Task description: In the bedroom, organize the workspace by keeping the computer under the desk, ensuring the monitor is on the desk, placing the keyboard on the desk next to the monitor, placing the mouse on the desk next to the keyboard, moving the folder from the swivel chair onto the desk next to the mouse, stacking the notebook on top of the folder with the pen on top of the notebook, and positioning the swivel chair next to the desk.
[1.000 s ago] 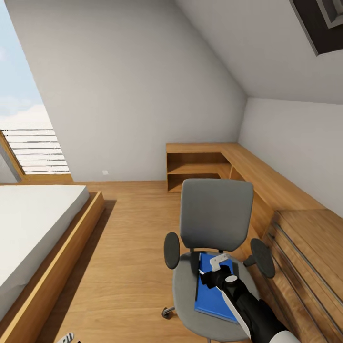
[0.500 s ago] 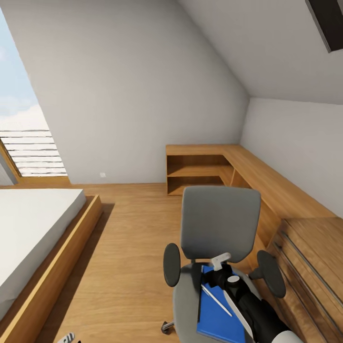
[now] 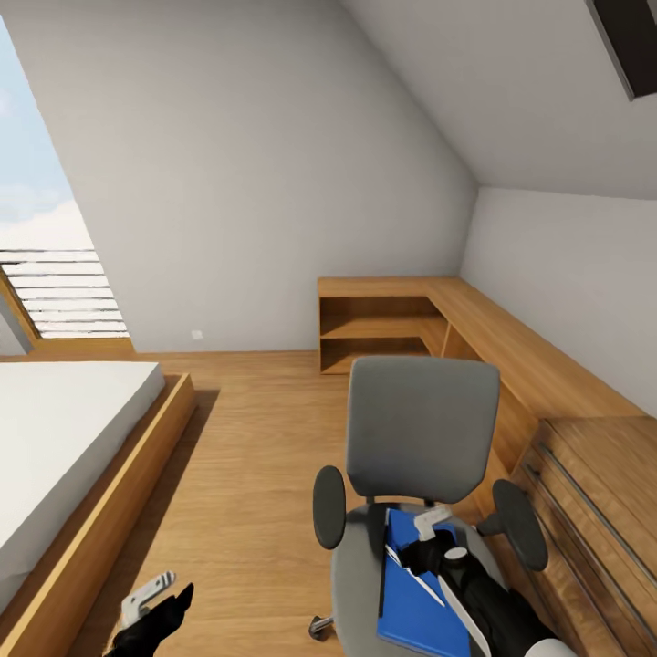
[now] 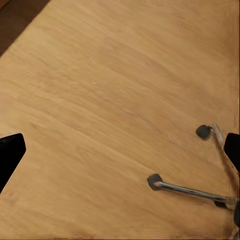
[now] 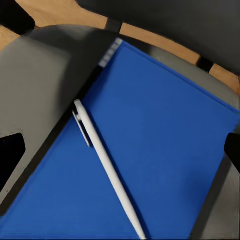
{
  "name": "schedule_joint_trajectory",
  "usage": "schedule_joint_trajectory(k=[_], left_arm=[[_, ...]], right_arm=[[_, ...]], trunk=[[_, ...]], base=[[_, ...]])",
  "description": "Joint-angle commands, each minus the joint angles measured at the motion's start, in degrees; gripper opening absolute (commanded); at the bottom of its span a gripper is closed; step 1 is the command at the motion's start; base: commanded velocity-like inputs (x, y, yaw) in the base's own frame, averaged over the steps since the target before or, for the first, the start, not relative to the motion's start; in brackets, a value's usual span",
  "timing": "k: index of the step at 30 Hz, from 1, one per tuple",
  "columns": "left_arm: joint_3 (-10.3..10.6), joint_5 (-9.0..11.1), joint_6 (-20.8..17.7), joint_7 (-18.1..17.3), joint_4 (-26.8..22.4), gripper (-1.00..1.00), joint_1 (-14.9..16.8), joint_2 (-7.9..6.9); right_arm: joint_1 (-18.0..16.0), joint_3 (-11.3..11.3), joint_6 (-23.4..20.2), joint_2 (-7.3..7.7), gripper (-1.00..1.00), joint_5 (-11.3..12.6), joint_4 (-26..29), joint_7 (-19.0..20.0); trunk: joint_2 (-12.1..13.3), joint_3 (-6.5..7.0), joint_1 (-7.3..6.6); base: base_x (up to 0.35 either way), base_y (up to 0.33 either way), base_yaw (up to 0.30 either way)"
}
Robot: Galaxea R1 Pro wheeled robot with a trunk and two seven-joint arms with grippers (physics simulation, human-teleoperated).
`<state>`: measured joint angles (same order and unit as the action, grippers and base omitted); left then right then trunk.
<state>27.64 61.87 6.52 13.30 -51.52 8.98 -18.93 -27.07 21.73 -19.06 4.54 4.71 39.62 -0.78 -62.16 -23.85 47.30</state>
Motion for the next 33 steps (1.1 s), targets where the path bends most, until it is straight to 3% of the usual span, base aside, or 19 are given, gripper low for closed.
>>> schedule_joint_trajectory(k=[1, 4, 5, 7, 12, 13, 14, 18, 23, 27, 33], left_arm=[[0.34, 0.60, -1.15, 0.62, -1.78, 1.00, 0.07, -0.36], [-0.66, 0.57, -6.12, 3.52, -7.48, 1.00, 0.07, -1.07], [-1.70, 0.59, -7.84, 6.04, -10.02, 1.00, 0.07, -1.19], [-3.17, 0.60, -10.06, 10.13, -14.22, 1.00, 0.07, -1.25], [-4.77, 0.62, -14.42, 15.80, -22.38, 1.00, 0.07, -1.29], [-5.26, 0.62, -16.23, 17.43, -25.68, 1.00, 0.07, -1.32], [-7.55, 0.62, -19.19, 19.77, -31.30, 1.00, 0.07, -1.29], [-9.45, 0.69, -20.62, 20.80, -33.93, 1.00, 0.07, -1.15], [-10.45, 0.40, -21.25, 21.34, -35.16, 1.00, 0.07, 0.26], [-10.49, 0.30, -21.36, 21.46, -35.42, 1.00, 0.07, 0.60], [-10.08, 0.28, -21.37, 21.50, -35.47, 1.00, 0.07, 0.70]], right_arm=[[-0.13, 0.26, 0.00, 0.07, 1.00, 0.48, -0.72, 0.27], [-0.63, 0.25, 0.72, 0.08, 1.00, 0.47, -2.95, 1.48], [-0.86, 0.24, 0.90, 0.11, 1.00, 0.47, -3.52, 1.83], [-1.07, 0.24, 1.06, 0.18, 1.00, 0.47, -4.03, 2.13], [-1.22, 0.24, 1.17, 0.26, 1.00, 0.47, -4.38, 2.35], [-1.24, 0.24, 1.19, 0.24, 1.00, 0.47, -4.44, 2.38], [-1.28, 0.28, 1.21, 0.17, 1.00, 0.47, -4.51, 2.42], [-1.28, 0.31, 1.19, 0.09, 1.00, 0.47, -4.53, 2.44], [-1.31, 0.34, 0.38, -0.09, 1.00, 0.66, -4.22, 2.26], [-1.91, -0.43, -7.02, -0.22, 1.00, 1.20, -1.86, 2.01], [-4.86, -3.82, -15.97, -0.97, 1.00, 1.51, 0.84, 2.00]], trunk=[[-0.46, -0.25, 0.23], [-1.67, -0.79, 0.89], [-2.07, -0.97, 1.11], [-2.87, -1.33, 1.55], [-4.87, -2.23, 2.65], [-5.28, -2.41, 2.87], [-5.68, -2.59, 3.09], [-5.68, -2.59, 3.09], [-5.68, -2.59, 3.09], [-5.68, -2.59, 3.09], [-5.68, -2.59, 3.09]], base=[[0.000, 0.000, 0.000], [0.000, 0.000, 0.000], [0.000, 0.000, 0.000], [0.000, 0.000, 0.000], [0.000, 0.000, 0.000], [0.000, 0.000, 0.000], [0.000, 0.000, 0.000], [0.000, 0.000, 0.000], [0.000, 0.000, 0.000], [0.000, 0.000, 0.000], [0.000, 0.000, 0.000]])
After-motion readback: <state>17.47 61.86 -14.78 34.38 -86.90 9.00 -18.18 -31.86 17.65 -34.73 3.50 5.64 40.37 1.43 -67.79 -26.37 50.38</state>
